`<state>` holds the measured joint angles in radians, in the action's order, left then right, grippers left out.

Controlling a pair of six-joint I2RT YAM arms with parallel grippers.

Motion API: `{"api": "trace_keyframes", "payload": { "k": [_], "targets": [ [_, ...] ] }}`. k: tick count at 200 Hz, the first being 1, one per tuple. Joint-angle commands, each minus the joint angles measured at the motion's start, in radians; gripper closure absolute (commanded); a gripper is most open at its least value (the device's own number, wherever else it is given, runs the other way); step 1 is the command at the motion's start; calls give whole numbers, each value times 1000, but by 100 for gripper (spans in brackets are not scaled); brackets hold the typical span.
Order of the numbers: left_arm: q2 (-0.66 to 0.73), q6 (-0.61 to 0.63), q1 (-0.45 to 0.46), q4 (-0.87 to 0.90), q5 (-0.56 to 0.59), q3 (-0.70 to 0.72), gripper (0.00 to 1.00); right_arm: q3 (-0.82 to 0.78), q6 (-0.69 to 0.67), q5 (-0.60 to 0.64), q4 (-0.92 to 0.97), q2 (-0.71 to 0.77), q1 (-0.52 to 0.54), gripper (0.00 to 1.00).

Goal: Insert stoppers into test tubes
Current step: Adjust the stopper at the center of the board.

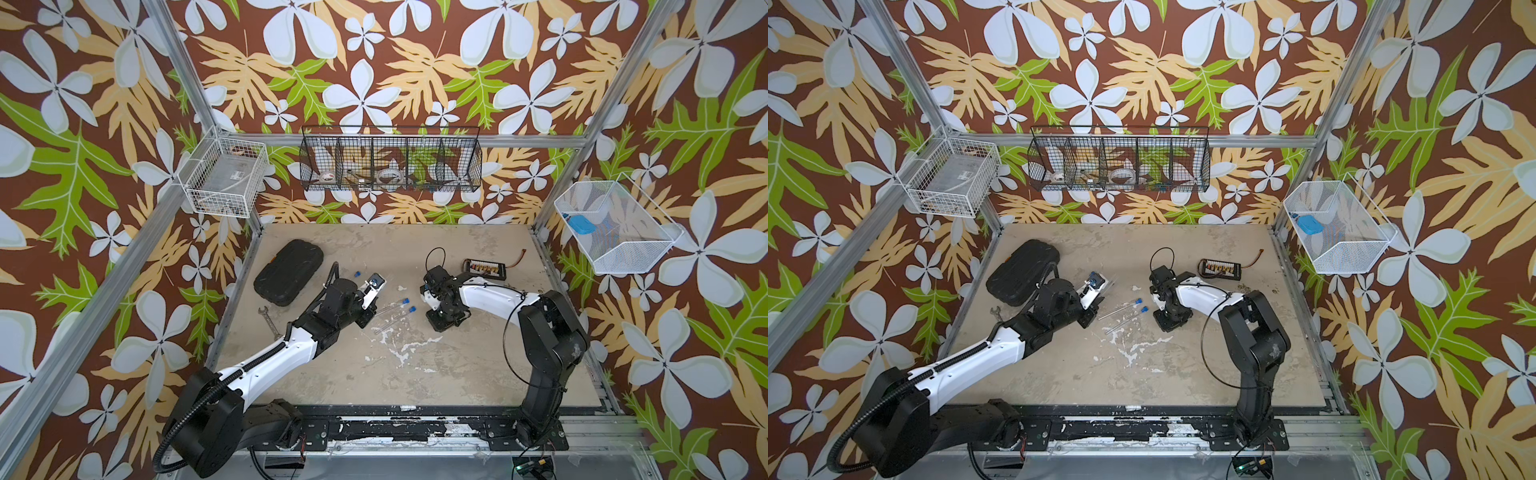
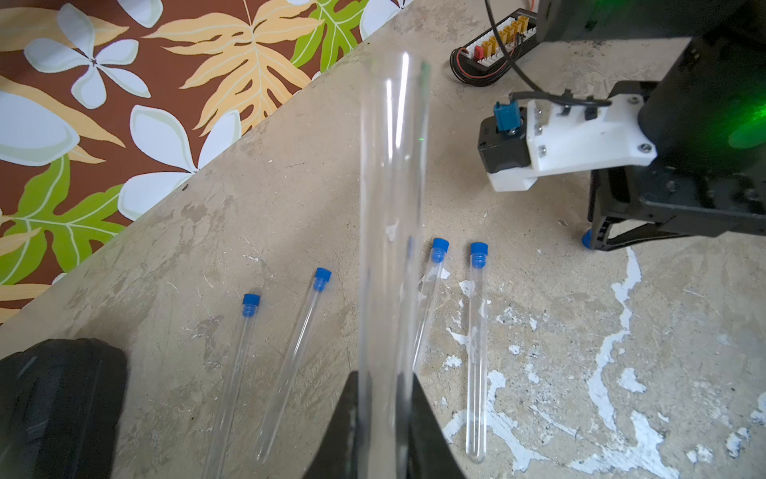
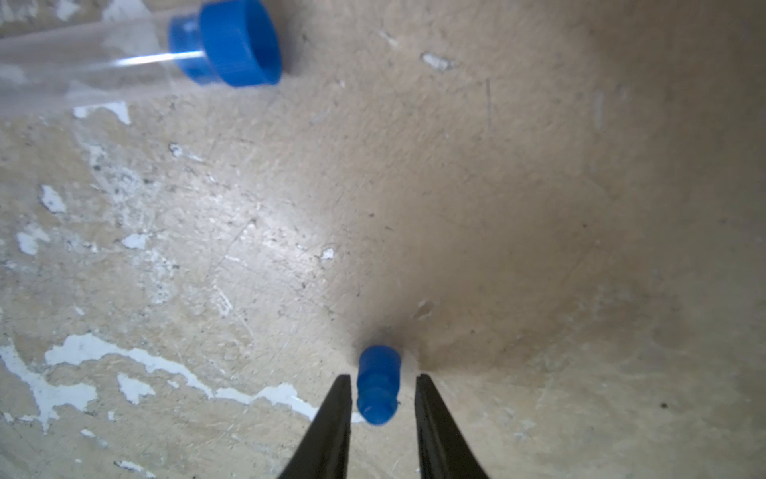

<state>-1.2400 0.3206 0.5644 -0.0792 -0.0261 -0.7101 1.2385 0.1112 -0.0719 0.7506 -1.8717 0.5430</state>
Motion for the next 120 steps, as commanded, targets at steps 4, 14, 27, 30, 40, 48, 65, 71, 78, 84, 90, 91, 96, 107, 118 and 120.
{"api": "trace_keyframes", "payload": {
  "k": [4, 14, 27, 30, 40, 48, 65, 71, 78, 84, 90, 91, 96, 107, 118, 120],
  "targets": [
    [1, 0, -3, -25, 3, -2, 100, 1, 18, 17, 3, -1, 0, 77],
    [1, 1, -3, -25, 3, -1, 100, -2, 22, 21, -2, 6, 1, 80],
    [1, 1, -3, -25, 3, 0, 100, -2, 19, 35, 4, 13, 0, 83],
    [1, 1, -3, -26, 4, 0, 100, 0, 18, 41, 9, 16, 1, 83],
    [3, 1, -3, -27, 6, 1, 100, 8, 14, 64, 30, 24, 3, 84],
    [3, 1, -2, -27, 10, 2, 100, 11, 6, 100, 51, 38, 12, 85],
    [6, 0, -3, -32, 22, 7, 100, 21, -13, 214, 99, 68, 49, 84],
    [7, -3, -3, -34, 28, 9, 100, 24, -15, 250, 111, 73, 64, 82],
    [7, -5, -3, -39, 34, 12, 100, 29, -16, 274, 120, 74, 79, 78],
    [7, -7, -3, -42, 39, 14, 100, 38, -13, 280, 123, 68, 94, 74],
    [7, -8, -3, -46, 44, 16, 100, 48, -9, 278, 122, 59, 112, 70],
    [6, -10, -2, -46, 44, 16, 100, 51, -9, 277, 122, 58, 115, 69],
    [5, -11, -3, -50, 47, 18, 100, 63, -4, 265, 117, 48, 127, 66],
    [4, -12, -4, -51, 49, 20, 100, 83, 21, 190, 91, 38, 138, 62],
    [6, -11, -3, -51, 52, 20, 100, 83, 68, 80, 47, 54, 115, 60],
    [7, -11, -3, -50, 53, 20, 100, 82, 77, 67, 39, 58, 111, 60]
  ]
}}
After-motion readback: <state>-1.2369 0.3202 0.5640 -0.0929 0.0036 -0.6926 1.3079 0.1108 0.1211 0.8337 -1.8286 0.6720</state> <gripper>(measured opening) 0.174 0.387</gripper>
